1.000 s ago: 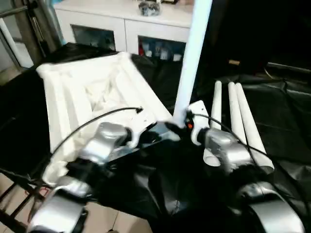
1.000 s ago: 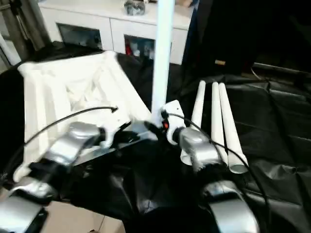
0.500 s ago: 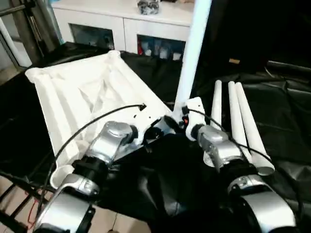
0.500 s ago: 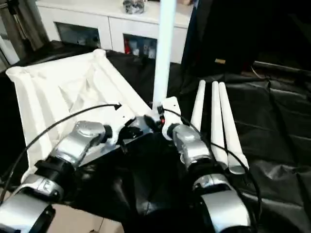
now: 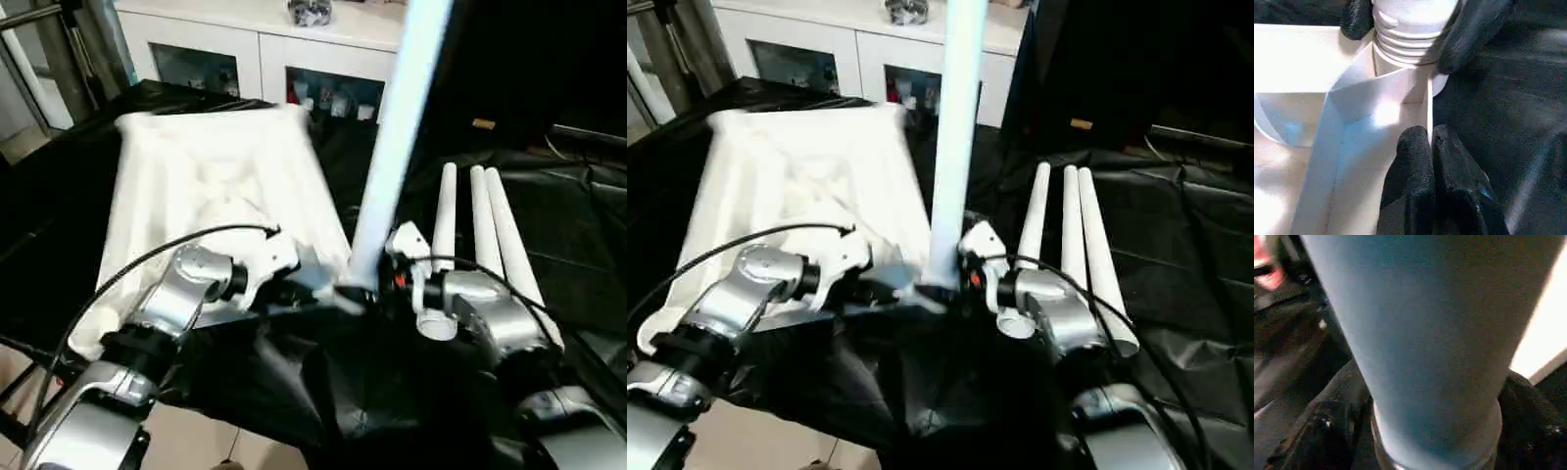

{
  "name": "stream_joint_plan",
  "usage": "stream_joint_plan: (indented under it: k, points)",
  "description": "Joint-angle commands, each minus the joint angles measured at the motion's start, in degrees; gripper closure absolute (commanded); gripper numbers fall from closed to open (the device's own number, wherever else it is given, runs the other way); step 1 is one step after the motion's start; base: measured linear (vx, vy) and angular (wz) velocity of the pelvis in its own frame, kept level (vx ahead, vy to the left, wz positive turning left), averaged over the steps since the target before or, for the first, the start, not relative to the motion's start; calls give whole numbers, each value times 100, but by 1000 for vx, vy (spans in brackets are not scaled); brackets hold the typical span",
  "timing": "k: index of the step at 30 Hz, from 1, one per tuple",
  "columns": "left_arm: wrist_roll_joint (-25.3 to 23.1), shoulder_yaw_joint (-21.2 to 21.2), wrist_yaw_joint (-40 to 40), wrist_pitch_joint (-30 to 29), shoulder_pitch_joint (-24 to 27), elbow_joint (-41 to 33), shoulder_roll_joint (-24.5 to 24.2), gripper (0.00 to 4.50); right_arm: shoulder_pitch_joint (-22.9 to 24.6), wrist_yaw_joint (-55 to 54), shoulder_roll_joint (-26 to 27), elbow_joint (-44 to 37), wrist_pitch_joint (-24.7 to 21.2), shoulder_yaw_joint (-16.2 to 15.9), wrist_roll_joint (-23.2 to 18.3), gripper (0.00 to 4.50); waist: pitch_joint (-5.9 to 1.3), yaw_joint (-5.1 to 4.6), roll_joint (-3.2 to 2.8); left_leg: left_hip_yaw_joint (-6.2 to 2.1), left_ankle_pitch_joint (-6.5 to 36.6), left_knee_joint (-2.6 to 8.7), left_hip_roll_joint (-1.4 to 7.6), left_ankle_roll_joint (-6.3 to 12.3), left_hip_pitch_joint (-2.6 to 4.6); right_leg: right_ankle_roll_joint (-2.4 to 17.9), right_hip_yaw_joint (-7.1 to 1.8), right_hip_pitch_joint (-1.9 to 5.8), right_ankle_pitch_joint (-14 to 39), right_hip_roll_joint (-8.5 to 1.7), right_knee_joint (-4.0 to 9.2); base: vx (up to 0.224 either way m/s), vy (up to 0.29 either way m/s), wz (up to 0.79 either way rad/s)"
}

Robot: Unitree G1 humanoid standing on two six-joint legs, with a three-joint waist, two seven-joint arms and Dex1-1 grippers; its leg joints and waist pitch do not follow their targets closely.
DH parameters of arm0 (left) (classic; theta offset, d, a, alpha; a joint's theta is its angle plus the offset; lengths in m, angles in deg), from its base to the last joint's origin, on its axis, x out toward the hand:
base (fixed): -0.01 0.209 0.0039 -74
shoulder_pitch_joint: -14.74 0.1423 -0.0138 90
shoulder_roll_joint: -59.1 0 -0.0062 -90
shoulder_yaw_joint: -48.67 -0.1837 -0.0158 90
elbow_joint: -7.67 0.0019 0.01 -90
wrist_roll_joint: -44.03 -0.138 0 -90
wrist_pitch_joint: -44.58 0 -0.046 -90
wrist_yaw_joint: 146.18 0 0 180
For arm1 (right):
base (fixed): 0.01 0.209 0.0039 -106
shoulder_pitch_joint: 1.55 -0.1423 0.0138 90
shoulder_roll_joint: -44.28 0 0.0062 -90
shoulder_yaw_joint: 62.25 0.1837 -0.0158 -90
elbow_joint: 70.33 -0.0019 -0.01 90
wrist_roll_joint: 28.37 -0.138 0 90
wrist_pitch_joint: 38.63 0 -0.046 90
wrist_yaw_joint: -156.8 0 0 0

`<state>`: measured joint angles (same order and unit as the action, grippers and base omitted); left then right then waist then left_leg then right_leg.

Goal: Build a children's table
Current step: Rotate leg to tighten

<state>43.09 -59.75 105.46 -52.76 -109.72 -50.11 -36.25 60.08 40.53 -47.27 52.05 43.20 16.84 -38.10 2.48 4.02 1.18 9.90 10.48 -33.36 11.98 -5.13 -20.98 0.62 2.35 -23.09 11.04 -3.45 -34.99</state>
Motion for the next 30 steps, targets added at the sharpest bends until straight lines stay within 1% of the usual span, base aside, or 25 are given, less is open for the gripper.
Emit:
stream_joint_plan:
  k: [1, 3, 4, 6, 8, 10, 11, 13, 14, 15, 16, 17, 18, 19, 20, 21, 22, 23, 24, 26, 27, 28, 29, 30]
  points:
    - [54, -106, 126, 81, -3, -68, 20, 450, 117, 348, -6, -283, -185, -232, -108, 137, -326, 10, -1, 20, 953, 376, 137, 288, 58, 1334, -212, 304, 642, -377, 368, 0, 0, 0]
    - [50, -103, 185, 120, -7, -37, -5, 450, 175, 423, -37, -408, -296, -256, -119, 155, -335, 18, -7, 23, 886, 366, 136, 303, 60, 1373, -212, 302, 496, -378, 355, 0, 0, 0]
    - [50, -103, 185, 120, -7, -37, -5, 450, 175, 423, -37, -408, -296, -256, -119, 155, -332, 20, -6, 24, 885, 366, 135, 300, 58, 1375, -211, 301, 491, -375, 357, 0, 0, 0]
    - [33, -95, 178, 135, -10, -15, -4, 450, 194, 421, -20, -455, -363, -261, -122, 170, -333, 31, 2, 27, 891, 362, 131, 288, 61, 1385, -213, 298, 514, -380, 357, 0, 0, 0]
    - [31, -58, 101, 104, -9, 0, 29, 450, 201, 322, 54, -479, -448, -256, -116, 173, -331, 31, 1, 26, 905, 367, 133, 280, 62, 1385, -211, 294, 553, -382, 357, 0, 0, 0]
    - [53, -3, -56, -13, -20, 0, 99, 450, 168, 94, 145, -393, -489, -215, -51, 176, -328, 31, 13, 24, 895, 369, 133, 261, 59, 1374, -214, 299, 578, -385, 360, 0, 0, 0]
    - [65, 29, -149, -61, -27, 1, 145, 450, 126, -83, 211, -281, -445, -185, 14, 176, -325, 29, 9, 25, 931, 370, 127, 240, 62, 1351, -216, 295, 664, -387, 371, 0, 0, 0]
    - [49, 100, -392, -190, -54, 12, 245, 450, 29, -529, 353, -27, -371, -130, 171, 177, -303, 9, 12, 15, 1117, 387, 121, 138, 70, 1270, -220, 273, 1062, -396, 409, 0, 0, 0]
    - [49, 100, -392, -190, -54, 12, 245, 450, 29, -529, 353, -27, -371, -130, 171, 177, -303, -3, 23, 10, 1136, 394, 122, 108, 68, 1244, -218, 278, 1146, -399, 411, 0, 0, 0]
    - [-30, 198, -895, -414, -141, 73, 426, 450, -240, -1542, 635, 576, -327, 39, 410, 177, -298, -29, 24, 5, 1194, 400, 122, 46, 71, 1213, -223, 262, 1306, -406, 422, 0, 0, 0]
    - [-73, 239, -1127, -489, -189, 117, 507, 450, -362, -1948, 749, 833, -349, 130, 460, 177, -277, -96, 19, -6, 1317, 413, 103, -26, 58, 1174, -217, 256, 1590, -404, 447, 0, 0, 0]
    - [-96, 260, -1255, -541, -218, 145, 555, 450, -432, -2176, 811, 977, -358, 186, 479, 178, -272, -121, 11, -19, 1390, 418, 101, -76, 61, 1139, -211, 250, 1781, -405, 457, 0, 0, 0]
    - [-161, 314, -1590, -678, -294, 222, 669, 450, -588, -2667, 953, 1286, -376, 326, 485, 178, -275, -162, 12, -30, 1461, 420, 91, -125, 55, 1039, -208, 252, 2032, -409, 479, 0, 0, 0]
    - [-167, 319, -1620, -691, -300, 229, 679, 450, -600, -2706, 965, 1310, -378, 338, 484, 178, -281, -169, 9, -37, 1456, 421, 94, -140, 61, 1007, -210, 253, 2037, -407, 483, 0, 0, 0]
    - [-177, 399, -1930, -843, -384, 308, 823, 450, -726, -3073, 1106, 1530, -403, 468, 433, 178, -285, -181, 15, -33, 1450, 412, 94, -107, 67, 999, -217, 245, 1958, -399, 492, 0, 0, 0]
    - [-177, 452, -2121, -944, -436, 357, 917, 450, -800, -3288, 1194, 1653, -419, 548, 395, 178, -283, -205, 8, -17, 1433, 403, 92, -91, 77, 1061, -233, 230, 1821, -393, 484, 0, 0, 0]
    - [-173, 584, -2639, -1102, -563, 464, 1180, 450, -950, -3762, 1392, 1917, -362, 651, 412, 178, -296, -190, 8, -13, 1369, 393, 88, -77, 81, 1082, -229, 240, 1695, -387, 473, 0, 0, 0]
    - [-186, 593, -2775, -1149, -595, 477, 1270, 450, -1003, -3906, 1464, 2021, -309, 670, 436, 178, -306, -200, 15, -3, 1290, 386, 79, -68, 71, 1111, -234, 248, 1574, -383, 461, 0, 0, 0]
    - [-205, 598, -2918, -1191, -624, 483, 1373, 450, -1058, -4042, 1543, 2112, -245, 688, 463, 178, -314, -182, 9, -5, 1176, 383, 83, -44, 68, 1139, -228, 260, 1382, -384, 455, 0, 0, 0]
    - [-207, 574, -2943, -1224, -628, 448, 1481, 450, -1115, -4047, 1630, 2199, -174, 723, 454, 178, -335, -157, 15, 7, 980, 365, 78, 75, 47, 1228, -225, 285, 907, -371, 412, 0, 0, 0]
    - [-187, 543, -2868, -1228, -606, 387, 1538, 450, -1143, -3955, 1689, 2243, -157, 758, 411, 122, -339, -152, 13, 10, 923, 362, 76, 110, 45, 1254, -224, 293, 777, -366, 401, 0, 0, 0]
    - [-186, 540, -2862, -1227, -604, 383, 1541, 450, -1144, -3947, 1691, 2244, -158, 760, 408, 108, -349, -145, 12, 14, 823, 359, 73, 178, 40, 1310, -221, 310, 545, -364, 380, 0, 0, 0]
    - [-175, 494, -2753, -1192, -576, 331, 1534, 450, -1140, -3825, 1690, 2218, -167, 732, 412, 108, -340, -142, 10, 19, 814, 359, 73, 226, 39, 1345, -216, 309, 485, -360, 381, 0, 0, 0]
    - [-164, 453, -2666, -1176, -551, 288, 1516, 450, -1141, -3724, 1674, 2206, -147, 692, 429, 97, -339, -135, 14, 21, 847, 359, 72, 247, 40, 1351, -216, 315, 534, -369, 388, 0, 0, 0]
